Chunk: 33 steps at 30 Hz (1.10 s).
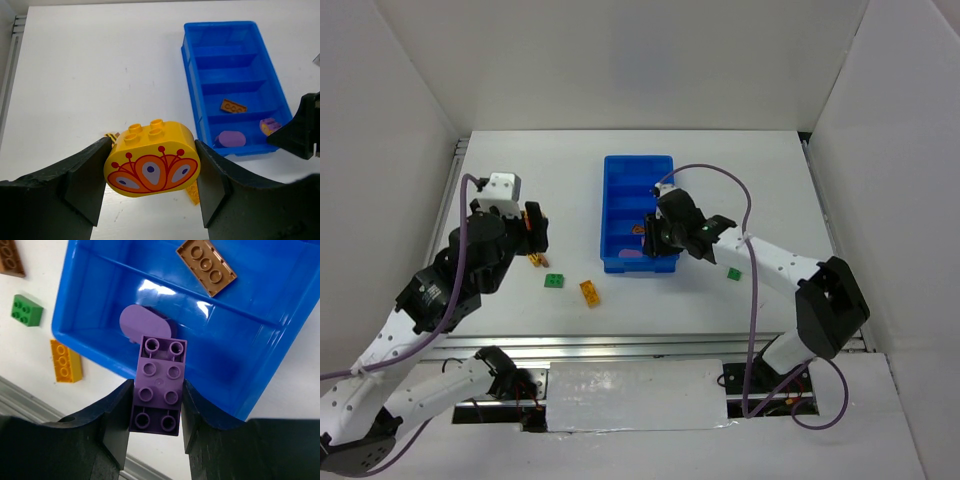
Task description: Sort the legos into containers by color
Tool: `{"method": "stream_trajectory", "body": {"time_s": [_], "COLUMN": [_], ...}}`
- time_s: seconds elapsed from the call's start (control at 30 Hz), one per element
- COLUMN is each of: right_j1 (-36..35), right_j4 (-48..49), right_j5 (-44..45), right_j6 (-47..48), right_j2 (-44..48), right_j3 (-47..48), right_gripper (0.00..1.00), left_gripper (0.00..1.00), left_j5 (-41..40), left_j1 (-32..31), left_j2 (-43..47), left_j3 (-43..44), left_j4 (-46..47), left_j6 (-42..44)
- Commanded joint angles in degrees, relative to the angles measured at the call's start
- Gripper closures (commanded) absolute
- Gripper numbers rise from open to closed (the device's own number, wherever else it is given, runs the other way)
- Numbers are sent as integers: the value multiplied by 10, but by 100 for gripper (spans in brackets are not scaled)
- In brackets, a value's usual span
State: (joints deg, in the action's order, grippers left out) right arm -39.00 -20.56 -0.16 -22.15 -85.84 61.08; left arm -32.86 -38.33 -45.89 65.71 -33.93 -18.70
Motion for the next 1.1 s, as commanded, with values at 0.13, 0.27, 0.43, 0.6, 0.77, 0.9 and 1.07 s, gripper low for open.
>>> {"method": "stream_trajectory", "body": {"time_s": [0.13,0.27,0.43,0.6,0.77,0.9,1.07], "right_j1": [-4,-3,-3,-3,-4,-3,-4], "right_j4": [31,30,31,32,27,29,29], "right_j5": [35,35,36,34,37,33,32], "right_j6": [21,22,20,19,19,19,20], "right_j2": [-25,-35,-36,-34,-37,-36,-35], "right_j3": [44,45,44,47,53,51,51], "right_gripper": [100,100,100,100,100,100,100], "left_gripper": [100,100,100,100,100,100,100], "left_j5": [-13,3,22,32,37,38,45], "left_j1": [2,2,2,2,1,2,2], "left_j2": [95,102,81,77,88,86,82], "left_j3": [-76,-85,-84,-84,-88,-89,-88], "left_j4": [44,55,53,54,56,57,56], "left_j6": [-6,7,16,16,17,17,18]}}
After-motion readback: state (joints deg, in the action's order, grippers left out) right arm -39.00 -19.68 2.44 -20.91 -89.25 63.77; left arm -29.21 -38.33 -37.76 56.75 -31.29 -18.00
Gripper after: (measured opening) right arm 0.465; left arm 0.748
